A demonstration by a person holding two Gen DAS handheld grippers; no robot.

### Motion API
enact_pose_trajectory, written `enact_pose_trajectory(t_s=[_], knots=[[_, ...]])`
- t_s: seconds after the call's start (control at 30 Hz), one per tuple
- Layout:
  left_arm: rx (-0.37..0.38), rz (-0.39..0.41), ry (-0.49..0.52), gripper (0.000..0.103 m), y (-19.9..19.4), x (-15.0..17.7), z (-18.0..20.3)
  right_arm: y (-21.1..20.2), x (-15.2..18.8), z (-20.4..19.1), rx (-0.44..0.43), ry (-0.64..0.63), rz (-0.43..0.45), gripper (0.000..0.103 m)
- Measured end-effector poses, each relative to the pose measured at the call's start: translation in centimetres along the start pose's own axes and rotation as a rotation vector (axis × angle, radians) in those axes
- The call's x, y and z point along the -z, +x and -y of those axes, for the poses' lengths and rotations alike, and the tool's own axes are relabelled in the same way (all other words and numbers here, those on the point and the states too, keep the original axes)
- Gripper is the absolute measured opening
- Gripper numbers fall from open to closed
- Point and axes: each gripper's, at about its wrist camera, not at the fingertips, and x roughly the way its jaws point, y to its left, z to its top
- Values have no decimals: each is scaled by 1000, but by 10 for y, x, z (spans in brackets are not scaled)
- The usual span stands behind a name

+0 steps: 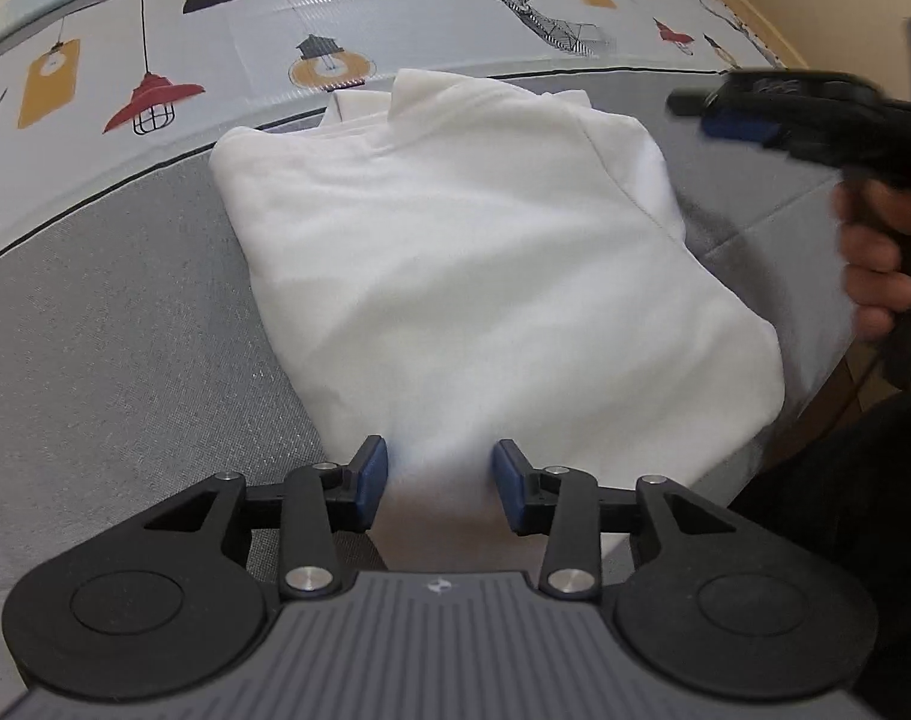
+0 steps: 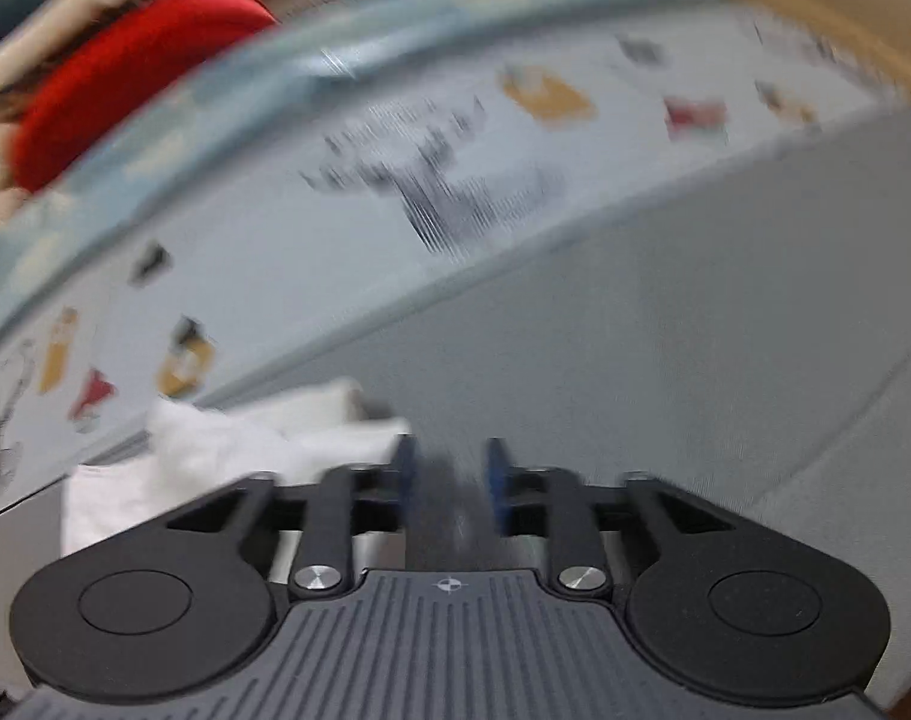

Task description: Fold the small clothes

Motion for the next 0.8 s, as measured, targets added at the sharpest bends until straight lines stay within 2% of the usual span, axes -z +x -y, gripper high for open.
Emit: enact_pose_trajectory(t_s=[0.1,0.2,0.23,0.27,0.3,0.37,0.4,0.43,0.5,0.57,0.6,0.63,0.7,0.8], knots=[[5,19,-26,44,-4,1,-5,-30,1,-8,-127,-123,82,39],[-12,14,-22,44,-3,1,-3,-40,12,-15,-300,-246,12,41],[-18,13,-17,44,-3,0,-1,-42,16,-19,-330,-283,-18,42],[-24,13,-13,44,-3,0,0,-40,23,-21,-350,-326,-62,48],[-25,15,-14,44,-3,-1,1,-36,29,-23,-344,-359,-113,54],[-20,18,-29,45,-4,-2,1,-19,44,-24,-256,-431,-248,54],[-20,18,-36,46,-4,-2,0,-11,50,-23,-207,-463,-290,56],[-24,23,-42,47,-5,-3,0,-10,52,-22,-190,-476,-293,58],[-28,39,-54,51,-7,-5,-1,-16,44,-20,-196,-443,-245,59],[-31,67,-87,58,-11,-9,-6,-19,34,-14,-198,-361,-197,60],[-36,84,-115,65,-14,-11,-9,-17,30,-9,-195,-318,-189,62],[-43,101,-149,72,-15,-14,-14,-13,25,-5,-188,-273,-190,62],[-52,130,-229,78,-17,-17,-26,-1,22,3,-183,-190,-226,66],[-13,157,-372,78,-10,-15,-50,15,22,9,-207,-107,-296,68]])
